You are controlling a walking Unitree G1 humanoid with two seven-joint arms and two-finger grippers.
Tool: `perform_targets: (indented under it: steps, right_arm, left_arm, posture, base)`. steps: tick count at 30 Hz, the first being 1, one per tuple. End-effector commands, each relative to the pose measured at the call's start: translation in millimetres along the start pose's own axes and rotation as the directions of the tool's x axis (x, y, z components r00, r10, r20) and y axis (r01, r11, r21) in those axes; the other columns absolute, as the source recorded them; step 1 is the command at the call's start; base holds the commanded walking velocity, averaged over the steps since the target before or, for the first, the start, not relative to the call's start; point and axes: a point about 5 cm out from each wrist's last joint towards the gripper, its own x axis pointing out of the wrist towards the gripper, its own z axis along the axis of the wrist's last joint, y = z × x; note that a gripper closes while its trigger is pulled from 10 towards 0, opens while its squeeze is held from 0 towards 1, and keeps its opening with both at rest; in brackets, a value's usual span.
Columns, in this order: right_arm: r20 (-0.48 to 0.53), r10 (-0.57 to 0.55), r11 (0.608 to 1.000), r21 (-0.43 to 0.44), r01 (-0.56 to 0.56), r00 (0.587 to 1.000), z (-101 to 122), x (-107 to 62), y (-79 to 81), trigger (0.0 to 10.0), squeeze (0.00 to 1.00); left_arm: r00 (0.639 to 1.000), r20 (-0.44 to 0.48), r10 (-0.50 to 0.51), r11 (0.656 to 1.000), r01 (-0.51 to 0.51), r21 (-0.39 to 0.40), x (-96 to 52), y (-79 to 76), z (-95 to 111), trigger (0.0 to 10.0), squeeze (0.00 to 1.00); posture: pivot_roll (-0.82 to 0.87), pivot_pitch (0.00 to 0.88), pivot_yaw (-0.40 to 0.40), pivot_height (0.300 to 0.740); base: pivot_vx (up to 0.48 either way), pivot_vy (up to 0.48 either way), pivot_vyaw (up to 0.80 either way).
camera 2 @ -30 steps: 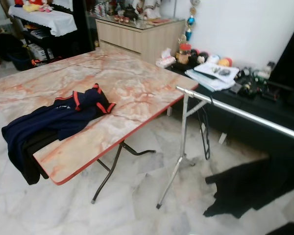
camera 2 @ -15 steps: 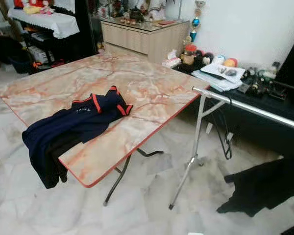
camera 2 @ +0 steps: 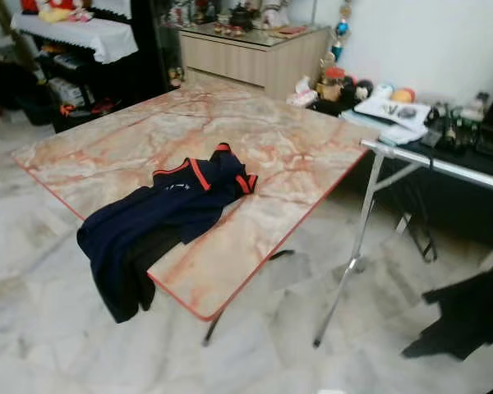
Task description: Hang hanger
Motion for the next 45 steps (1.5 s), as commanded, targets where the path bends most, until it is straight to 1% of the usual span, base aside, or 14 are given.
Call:
perform_targets:
  steps: [1,7,10,12,17,20,23,29,31,34,40,45]
  right_arm:
    - [0.018,0.022,1.000,-0.004,-0.022,1.000,8,1.6,10.8,10.0,0.00]
    - [0.016,0.024,1.000,-0.006,-0.024,1.000,7,1.7,13.2,10.0,0.00]
    - [0.009,0.019,1.000,-0.002,-0.019,1.000,1,0.5,7.3,10.0,0.00]
    - [0.004,0.012,1.000,-0.001,-0.012,1.000,-3,-0.5,0.7,10.0,0.00]
    - [-0.002,0.007,1.000,-0.004,-0.007,1.000,-5,-1.3,-3.9,10.0,0.00]
    - [-0.001,0.007,1.000,-0.003,-0.007,1.000,-4,-1.2,-4.0,10.0,0.00]
    - [0.004,0.011,1.000,-0.004,-0.011,1.000,-1,-0.4,-0.6,10.0,0.00]
    - [0.027,0.024,0.999,0.022,-0.025,0.999,8,1.9,17.5,10.0,0.00]
    - [0.032,0.025,0.999,0.028,-0.026,0.999,9,2.0,18.4,10.0,0.00]
    - [0.029,0.022,1.000,0.020,-0.023,0.999,8,2.0,17.1,10.0,0.00]
    - [0.026,0.007,1.000,0.024,-0.008,1.000,7,1.1,5.6,10.0,0.00]
    - [0.026,0.005,1.000,0.028,-0.006,1.000,7,0.8,1.8,10.0,0.00]
  left_arm:
    - [1.000,-0.014,0.021,1.000,-0.021,0.023,-0.7,9.0,-2,10.0,0.00]
    - [1.000,-0.014,0.022,1.000,-0.021,0.022,-0.7,9.3,-2,10.0,0.00]
    - [1.000,-0.015,0.021,0.999,-0.021,0.026,-0.7,9.6,-2,10.0,0.00]
    - [1.000,-0.014,0.021,0.999,-0.020,0.026,-0.7,9.6,-2,10.0,0.00]
    - [1.000,-0.014,0.021,0.999,-0.021,0.024,-0.8,9.7,-2,10.0,0.00]
    - [1.000,-0.015,0.020,0.999,-0.019,0.031,-0.8,9.3,-2,10.0,0.00]
    - [1.000,-0.017,0.019,0.999,-0.018,0.036,-0.7,9.0,-2,10.0,0.00]
    - [1.000,-0.014,0.013,0.999,-0.012,0.039,-0.7,8.2,-2,10.0,0.00]
    - [1.000,-0.014,0.012,0.999,-0.011,0.040,-0.7,8.2,-2,10.0,0.00]
    - [1.000,-0.012,0.010,0.999,-0.009,0.040,-0.7,8.1,-2,10.0,0.00]
    - [1.000,-0.009,0.009,0.999,-0.008,0.035,-0.8,8.3,-2,10.0,0.00]
    - [1.000,-0.015,0.011,0.998,-0.010,0.061,-0.8,9.7,-2,10.0,0.00]
  posture:
    - [0.10,0.000,0.004,0.740]
    - [0.10,0.000,0.007,0.740]
    - [0.10,0.000,0.008,0.740]
    - [0.10,0.000,0.008,0.740]
    - [0.10,0.000,0.006,0.740]
    - [0.10,0.000,0.005,0.740]
    - [0.10,0.000,0.003,0.740]
    - [0.10,0.000,0.000,0.740]
    - [0.10,0.000,0.000,0.740]
    - [0.10,0.000,0.002,0.740]
    - [0.11,0.000,0.004,0.740]
    - [0.11,0.000,0.006,0.740]
  base:
    - [0.000,0.382,0.00]
    - [0.000,0.382,0.00]
    - [0.000,0.380,0.00]
    - [0.000,0.381,0.00]
    - [0.000,0.382,0.00]
    - [0.000,0.000,0.00]
    - [0.000,0.000,0.00]
    - [0.000,0.000,0.00]
    - [0.000,0.000,0.00]
    - [0.000,0.000,0.00]
    - [0.000,0.000,0.00]
    - [0.000,0.000,0.00]
